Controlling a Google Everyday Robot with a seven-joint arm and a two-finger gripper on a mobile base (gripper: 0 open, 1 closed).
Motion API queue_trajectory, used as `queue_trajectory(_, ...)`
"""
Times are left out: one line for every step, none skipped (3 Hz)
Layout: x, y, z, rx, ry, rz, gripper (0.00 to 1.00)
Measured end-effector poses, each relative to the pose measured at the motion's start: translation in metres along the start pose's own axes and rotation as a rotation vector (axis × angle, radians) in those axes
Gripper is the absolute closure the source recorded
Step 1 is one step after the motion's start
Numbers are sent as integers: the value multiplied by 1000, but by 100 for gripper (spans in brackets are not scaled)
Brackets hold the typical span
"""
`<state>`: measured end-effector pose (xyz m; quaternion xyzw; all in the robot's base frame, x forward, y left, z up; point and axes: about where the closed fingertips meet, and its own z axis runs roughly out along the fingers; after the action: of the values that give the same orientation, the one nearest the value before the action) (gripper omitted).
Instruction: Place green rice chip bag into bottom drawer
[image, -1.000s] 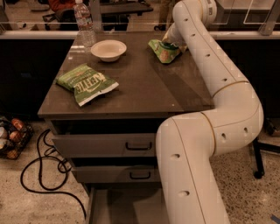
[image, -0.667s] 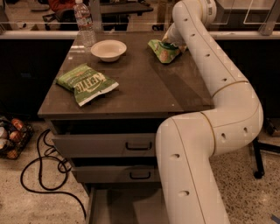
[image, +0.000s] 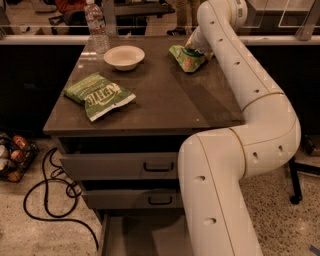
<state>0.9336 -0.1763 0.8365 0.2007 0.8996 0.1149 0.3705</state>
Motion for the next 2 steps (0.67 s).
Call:
queue_trajectory(0, 0, 0, 0, 0, 0, 100)
queue_trajectory(0, 0, 0, 0, 0, 0, 100)
